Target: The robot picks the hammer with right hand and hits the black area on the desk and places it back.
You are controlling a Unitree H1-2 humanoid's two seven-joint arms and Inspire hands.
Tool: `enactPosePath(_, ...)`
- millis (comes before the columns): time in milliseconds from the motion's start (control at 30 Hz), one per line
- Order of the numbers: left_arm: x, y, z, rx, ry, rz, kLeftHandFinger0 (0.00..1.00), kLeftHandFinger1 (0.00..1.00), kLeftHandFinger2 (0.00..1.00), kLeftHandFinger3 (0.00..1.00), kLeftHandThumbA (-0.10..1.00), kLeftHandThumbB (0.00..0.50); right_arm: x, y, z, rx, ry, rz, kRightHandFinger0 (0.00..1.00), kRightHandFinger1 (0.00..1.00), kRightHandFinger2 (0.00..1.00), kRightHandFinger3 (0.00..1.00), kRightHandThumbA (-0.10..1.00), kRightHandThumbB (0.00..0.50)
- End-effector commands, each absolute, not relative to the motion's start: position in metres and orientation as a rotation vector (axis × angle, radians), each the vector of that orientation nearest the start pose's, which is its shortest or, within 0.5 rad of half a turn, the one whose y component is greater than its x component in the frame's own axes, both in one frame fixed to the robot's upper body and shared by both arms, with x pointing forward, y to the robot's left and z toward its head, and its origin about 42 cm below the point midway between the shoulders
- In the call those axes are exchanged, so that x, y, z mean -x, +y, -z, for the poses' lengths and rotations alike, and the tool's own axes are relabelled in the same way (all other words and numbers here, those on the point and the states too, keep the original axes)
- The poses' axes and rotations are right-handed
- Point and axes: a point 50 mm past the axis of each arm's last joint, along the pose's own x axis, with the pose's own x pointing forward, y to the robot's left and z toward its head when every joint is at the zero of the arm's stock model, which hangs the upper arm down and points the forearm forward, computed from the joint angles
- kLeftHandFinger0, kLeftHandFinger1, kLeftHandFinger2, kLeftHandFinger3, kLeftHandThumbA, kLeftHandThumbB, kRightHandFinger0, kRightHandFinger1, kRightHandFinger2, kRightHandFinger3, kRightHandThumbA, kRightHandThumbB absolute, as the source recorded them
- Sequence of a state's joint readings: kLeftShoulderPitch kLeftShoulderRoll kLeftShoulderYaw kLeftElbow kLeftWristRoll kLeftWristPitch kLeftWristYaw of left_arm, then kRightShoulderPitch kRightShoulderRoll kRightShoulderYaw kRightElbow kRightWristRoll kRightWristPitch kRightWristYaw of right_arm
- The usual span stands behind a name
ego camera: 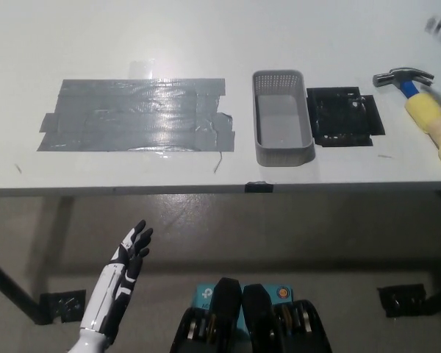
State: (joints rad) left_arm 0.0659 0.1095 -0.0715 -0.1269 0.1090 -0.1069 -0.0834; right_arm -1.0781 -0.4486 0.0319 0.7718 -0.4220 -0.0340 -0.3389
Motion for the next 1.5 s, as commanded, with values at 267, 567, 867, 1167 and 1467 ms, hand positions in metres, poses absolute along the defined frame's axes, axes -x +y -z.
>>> enactPosePath(267, -0.281, 0.223, -0.143, -0.231, -0.282, 0.127, 1.00, 1.00, 1.00, 1.00, 0.96, 0.032, -0.410, -0.264, -0.515, 0.607, -1.145, 0.346, 1.00, 1.00, 1.00, 1.00, 1.00, 0.330)
enactPosePath(567, -0.287, 0.220, -0.146, -0.220, -0.286, 0.128, 1.00, 1.00, 1.00, 1.00, 1.00, 0.070, -0.303, -0.213, -0.405, 0.451, -1.132, 0.011, 1.00, 1.00, 1.00, 1.00, 1.00, 0.258)
enactPosePath(867, -0.297, 0.220, -0.153, -0.233, -0.299, 0.136, 1.00, 1.00, 1.00, 1.00, 1.00, 0.106, -0.266, -0.199, -0.322, 0.350, -0.963, -0.054, 1.00, 1.00, 1.00, 1.00, 1.00, 0.219)
enactPosePath(1167, -0.298, 0.225, -0.154, -0.212, -0.296, 0.128, 1.00, 1.00, 1.00, 1.00, 1.00, 0.113, -0.268, -0.195, -0.235, 0.232, -0.684, -0.047, 1.00, 1.00, 1.00, 1.00, 1.00, 0.175)
enactPosePath(1467, -0.281, 0.223, -0.139, -0.225, -0.253, 0.147, 1.00, 1.00, 1.00, 1.00, 1.00, 0.098, -0.266, -0.197, -0.152, 0.192, -0.454, -0.062, 1.00, 1.00, 1.00, 1.00, 1.00, 0.173)
